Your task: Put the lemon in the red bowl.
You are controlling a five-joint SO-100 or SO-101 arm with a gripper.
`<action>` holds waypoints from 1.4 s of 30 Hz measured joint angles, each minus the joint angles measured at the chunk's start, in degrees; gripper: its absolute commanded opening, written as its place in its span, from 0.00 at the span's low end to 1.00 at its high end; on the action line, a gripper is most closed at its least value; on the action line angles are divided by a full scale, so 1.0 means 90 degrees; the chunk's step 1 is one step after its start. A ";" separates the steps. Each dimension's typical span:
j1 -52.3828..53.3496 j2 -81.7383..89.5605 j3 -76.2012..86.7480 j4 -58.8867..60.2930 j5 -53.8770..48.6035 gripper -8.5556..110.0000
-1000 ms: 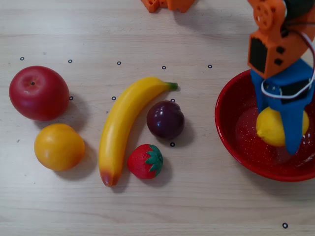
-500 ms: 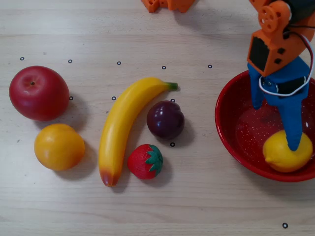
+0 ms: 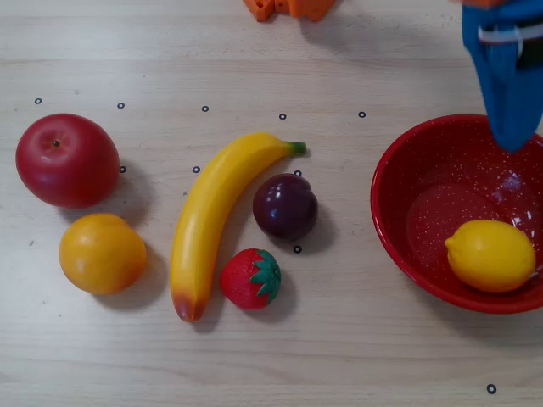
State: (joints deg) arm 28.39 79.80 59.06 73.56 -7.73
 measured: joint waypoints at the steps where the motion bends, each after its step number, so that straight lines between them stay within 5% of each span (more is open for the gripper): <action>1: -0.0039 0.0273 0.0205 0.0078 0.0020 0.07; 25: -0.1904 0.7246 0.8975 -0.1846 0.0439 0.07; 42: -0.2168 1.1260 1.2793 -0.2490 0.0771 0.07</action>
State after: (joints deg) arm 8.88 181.14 174.20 51.15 -0.79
